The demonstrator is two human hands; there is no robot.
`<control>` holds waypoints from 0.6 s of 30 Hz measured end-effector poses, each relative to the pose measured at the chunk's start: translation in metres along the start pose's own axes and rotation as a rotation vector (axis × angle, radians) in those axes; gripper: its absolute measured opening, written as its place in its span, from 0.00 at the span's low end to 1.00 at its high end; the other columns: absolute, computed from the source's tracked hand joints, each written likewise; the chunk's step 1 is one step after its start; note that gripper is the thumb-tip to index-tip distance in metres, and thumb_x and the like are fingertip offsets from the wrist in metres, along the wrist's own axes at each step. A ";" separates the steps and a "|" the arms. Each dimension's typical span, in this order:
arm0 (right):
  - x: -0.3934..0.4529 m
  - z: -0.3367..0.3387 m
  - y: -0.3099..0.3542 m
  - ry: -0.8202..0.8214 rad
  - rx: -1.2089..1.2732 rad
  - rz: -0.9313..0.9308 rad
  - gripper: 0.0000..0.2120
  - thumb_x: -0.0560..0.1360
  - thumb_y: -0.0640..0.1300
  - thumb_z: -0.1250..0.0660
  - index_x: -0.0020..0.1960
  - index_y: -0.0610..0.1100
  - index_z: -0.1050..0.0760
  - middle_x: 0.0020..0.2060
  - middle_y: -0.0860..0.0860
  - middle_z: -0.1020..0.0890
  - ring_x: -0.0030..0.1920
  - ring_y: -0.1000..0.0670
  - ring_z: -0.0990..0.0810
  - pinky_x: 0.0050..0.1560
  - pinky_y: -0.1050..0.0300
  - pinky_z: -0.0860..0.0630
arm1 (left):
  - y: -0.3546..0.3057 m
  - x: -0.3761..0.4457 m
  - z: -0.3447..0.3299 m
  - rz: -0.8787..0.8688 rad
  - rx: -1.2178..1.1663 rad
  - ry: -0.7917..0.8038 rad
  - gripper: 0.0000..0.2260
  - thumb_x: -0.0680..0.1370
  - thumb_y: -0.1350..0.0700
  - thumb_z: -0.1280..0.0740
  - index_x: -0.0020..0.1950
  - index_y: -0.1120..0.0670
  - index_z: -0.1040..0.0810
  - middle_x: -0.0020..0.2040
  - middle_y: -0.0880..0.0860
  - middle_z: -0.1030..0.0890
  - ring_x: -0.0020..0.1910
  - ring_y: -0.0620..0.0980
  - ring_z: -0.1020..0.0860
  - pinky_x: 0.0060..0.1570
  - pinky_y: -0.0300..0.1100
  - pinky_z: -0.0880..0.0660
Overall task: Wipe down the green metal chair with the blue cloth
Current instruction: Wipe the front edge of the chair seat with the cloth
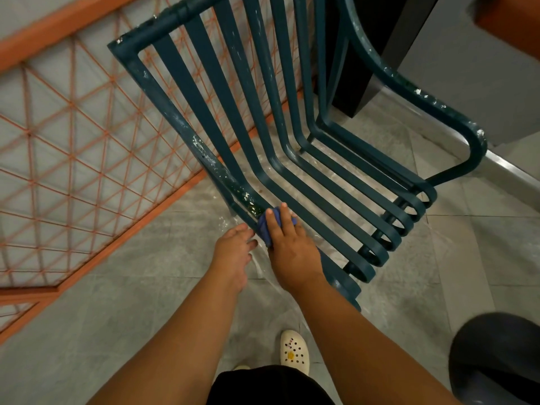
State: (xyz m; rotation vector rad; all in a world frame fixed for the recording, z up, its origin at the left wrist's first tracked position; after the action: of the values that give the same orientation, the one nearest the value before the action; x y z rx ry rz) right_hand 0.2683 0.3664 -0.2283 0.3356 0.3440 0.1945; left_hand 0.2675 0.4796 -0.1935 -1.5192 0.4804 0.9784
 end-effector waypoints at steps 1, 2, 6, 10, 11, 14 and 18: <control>-0.001 -0.001 0.002 -0.026 -0.019 0.051 0.33 0.81 0.47 0.42 0.78 0.53 0.59 0.78 0.48 0.59 0.77 0.39 0.55 0.73 0.41 0.43 | 0.000 0.000 0.000 -0.001 -0.001 -0.001 0.16 0.81 0.59 0.40 0.69 0.54 0.30 0.64 0.54 0.23 0.63 0.54 0.25 0.65 0.49 0.32; -0.004 -0.004 0.001 -0.049 -0.049 0.111 0.34 0.80 0.45 0.40 0.78 0.54 0.58 0.78 0.50 0.59 0.77 0.40 0.58 0.74 0.39 0.47 | 0.001 -0.001 -0.001 0.002 -0.007 -0.001 0.16 0.81 0.58 0.40 0.69 0.54 0.30 0.64 0.54 0.23 0.62 0.53 0.25 0.65 0.49 0.32; -0.025 -0.011 -0.017 0.000 -0.092 0.198 0.34 0.81 0.49 0.42 0.77 0.58 0.61 0.76 0.56 0.64 0.77 0.40 0.57 0.72 0.40 0.43 | 0.001 -0.002 0.000 0.024 -0.010 0.000 0.16 0.80 0.60 0.40 0.68 0.55 0.29 0.63 0.55 0.23 0.63 0.53 0.25 0.64 0.47 0.32; -0.016 0.001 -0.028 0.015 -0.003 -0.115 0.33 0.81 0.58 0.47 0.78 0.51 0.61 0.75 0.42 0.41 0.64 0.41 0.26 0.58 0.48 0.24 | 0.001 -0.005 0.004 0.032 0.022 -0.015 0.16 0.80 0.62 0.41 0.68 0.55 0.30 0.63 0.55 0.23 0.63 0.53 0.25 0.63 0.46 0.31; -0.013 0.002 -0.022 0.004 -0.040 -0.142 0.33 0.81 0.57 0.47 0.78 0.49 0.60 0.73 0.40 0.37 0.64 0.41 0.26 0.59 0.47 0.25 | 0.001 -0.006 0.004 0.031 0.024 -0.017 0.16 0.80 0.62 0.41 0.69 0.55 0.30 0.64 0.54 0.23 0.63 0.52 0.25 0.63 0.46 0.31; -0.015 -0.003 0.002 -0.057 -0.186 -0.076 0.34 0.81 0.47 0.43 0.77 0.48 0.62 0.73 0.36 0.39 0.67 0.36 0.31 0.65 0.41 0.31 | 0.003 -0.009 0.003 0.026 0.024 -0.019 0.17 0.80 0.60 0.40 0.69 0.54 0.30 0.64 0.54 0.23 0.63 0.53 0.25 0.64 0.48 0.31; -0.001 0.006 -0.006 -0.069 -0.080 -0.061 0.27 0.80 0.51 0.42 0.75 0.48 0.49 0.58 0.40 0.25 0.54 0.41 0.22 0.56 0.45 0.23 | 0.006 -0.011 0.003 0.050 0.018 -0.025 0.17 0.80 0.60 0.39 0.69 0.54 0.30 0.64 0.55 0.23 0.63 0.54 0.25 0.63 0.48 0.31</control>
State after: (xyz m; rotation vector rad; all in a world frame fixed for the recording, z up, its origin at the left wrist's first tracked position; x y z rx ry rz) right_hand 0.2705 0.3592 -0.2247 0.2523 0.2769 0.1358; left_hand 0.2553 0.4787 -0.1879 -1.4830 0.5101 1.0284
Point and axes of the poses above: each hand's wrist, its own x-axis towards the middle knuckle, its own z-axis out of the back of the hand, y = z × x, the point moved 3 cm from there along x, towards the middle knuckle
